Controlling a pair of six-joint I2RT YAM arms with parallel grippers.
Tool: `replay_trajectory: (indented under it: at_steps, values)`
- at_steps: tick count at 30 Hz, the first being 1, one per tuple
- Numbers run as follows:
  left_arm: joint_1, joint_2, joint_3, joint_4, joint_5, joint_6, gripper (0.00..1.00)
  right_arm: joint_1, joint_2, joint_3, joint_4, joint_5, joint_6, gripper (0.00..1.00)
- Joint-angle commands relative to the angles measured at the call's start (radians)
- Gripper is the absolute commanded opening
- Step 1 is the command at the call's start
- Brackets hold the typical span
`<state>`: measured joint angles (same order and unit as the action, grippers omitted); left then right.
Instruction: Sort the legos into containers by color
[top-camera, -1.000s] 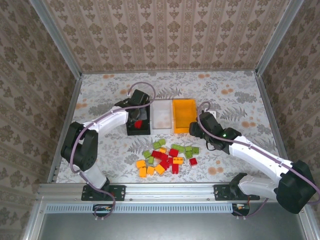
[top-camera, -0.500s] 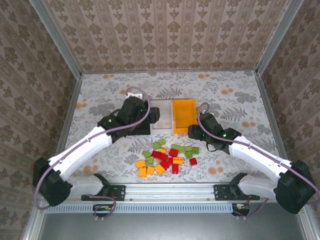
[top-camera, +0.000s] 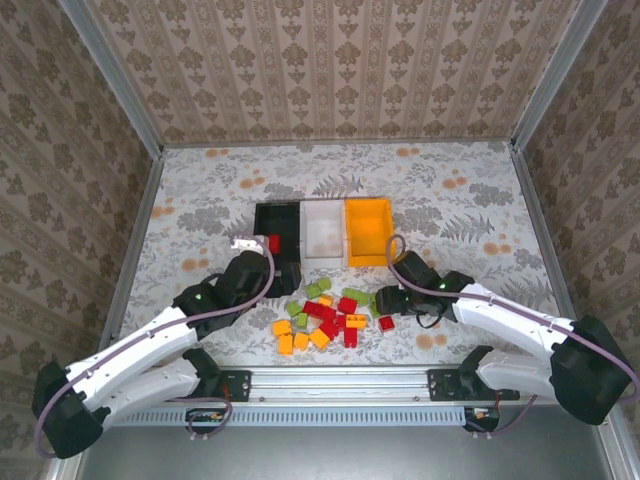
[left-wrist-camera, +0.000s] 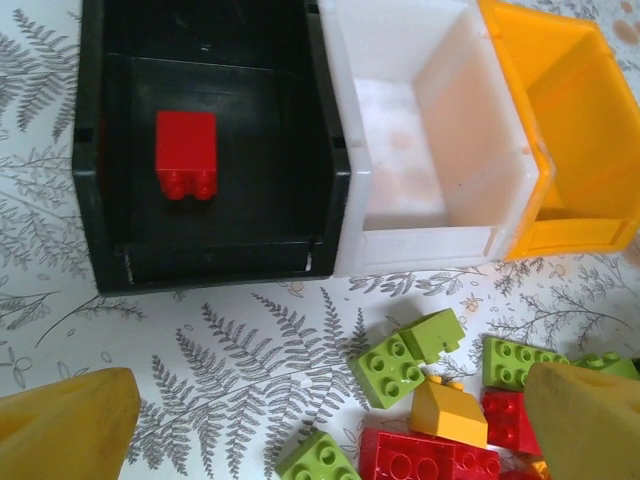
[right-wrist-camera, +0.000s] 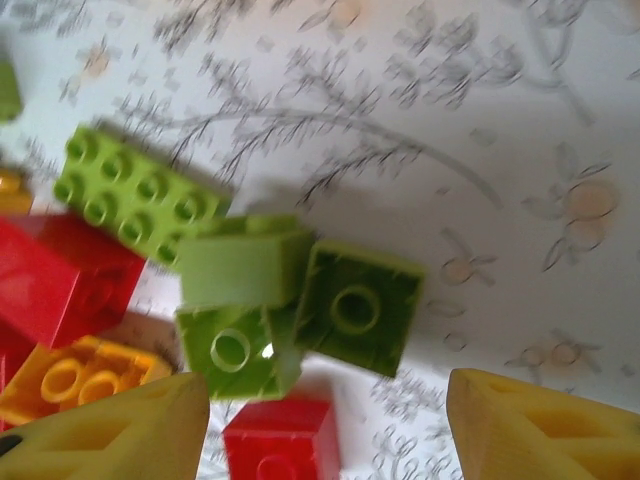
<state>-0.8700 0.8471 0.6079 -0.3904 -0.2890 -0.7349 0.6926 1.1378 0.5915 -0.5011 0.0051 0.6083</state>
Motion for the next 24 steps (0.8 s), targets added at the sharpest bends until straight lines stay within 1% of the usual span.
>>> replay_trajectory:
  at_steps: [1,4,8,13,14,18,20,22,24]
  values:
    - [-0.005,-0.034,-0.019,-0.028,-0.054,-0.052,1.0,0.05,-0.013,-0.021,-0.069,-0.045,-0.003,0.66]
    - [-0.005,-0.054,-0.019,-0.053,-0.083,-0.057,1.0,0.1,0.018,-0.019,-0.067,-0.037,0.005,0.66]
    - [-0.001,-0.076,-0.014,-0.076,-0.099,-0.052,1.0,0.147,0.084,-0.013,-0.055,0.013,0.007,0.66]
    - [0.009,-0.082,-0.012,-0.098,-0.099,-0.052,1.0,0.168,0.142,-0.003,-0.04,0.046,-0.002,0.65]
    - [0.011,-0.082,-0.013,-0.1,-0.099,-0.054,1.0,0.171,0.154,-0.001,-0.013,0.051,-0.003,0.64]
    - [0.017,-0.082,-0.02,-0.097,-0.095,-0.057,1.0,0.176,0.187,0.01,0.001,0.062,-0.012,0.57]
    - [0.024,-0.08,-0.019,-0.098,-0.091,-0.055,1.0,0.178,0.191,0.013,0.004,0.062,-0.018,0.52]
    - [0.03,-0.08,-0.018,-0.1,-0.09,-0.054,1.0,0.178,0.185,0.018,-0.003,0.058,-0.025,0.44]
    - [0.037,-0.08,-0.016,-0.103,-0.085,-0.05,1.0,0.177,0.163,0.025,-0.014,0.05,-0.036,0.38]
